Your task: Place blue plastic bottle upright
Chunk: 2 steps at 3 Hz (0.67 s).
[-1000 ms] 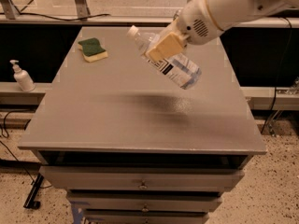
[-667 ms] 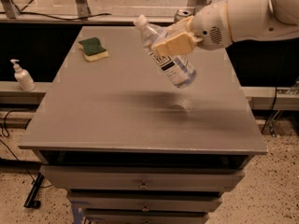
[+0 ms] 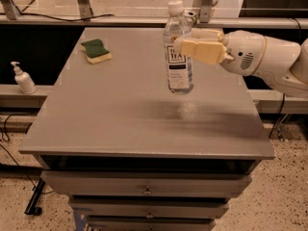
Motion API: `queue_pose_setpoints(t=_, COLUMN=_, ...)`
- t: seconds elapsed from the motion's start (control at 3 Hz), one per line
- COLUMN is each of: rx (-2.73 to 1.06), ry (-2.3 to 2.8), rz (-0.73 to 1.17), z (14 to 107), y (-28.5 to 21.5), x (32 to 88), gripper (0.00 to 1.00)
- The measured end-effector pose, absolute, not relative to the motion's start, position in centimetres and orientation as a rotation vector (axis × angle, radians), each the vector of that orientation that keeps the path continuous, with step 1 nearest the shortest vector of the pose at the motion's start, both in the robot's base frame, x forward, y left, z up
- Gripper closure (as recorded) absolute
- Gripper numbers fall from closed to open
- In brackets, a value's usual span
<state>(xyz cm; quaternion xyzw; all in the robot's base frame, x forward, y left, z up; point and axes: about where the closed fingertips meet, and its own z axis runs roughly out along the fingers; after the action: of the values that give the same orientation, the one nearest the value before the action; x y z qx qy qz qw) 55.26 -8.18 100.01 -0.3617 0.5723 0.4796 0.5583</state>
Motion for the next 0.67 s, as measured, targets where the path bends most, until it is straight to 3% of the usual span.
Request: queue_pose_setpoints(t=0.67, rx=-0.785, ry=1.098, rz=1.249, z=102.9, y=-10.1, x=52.6, gripper=1.0)
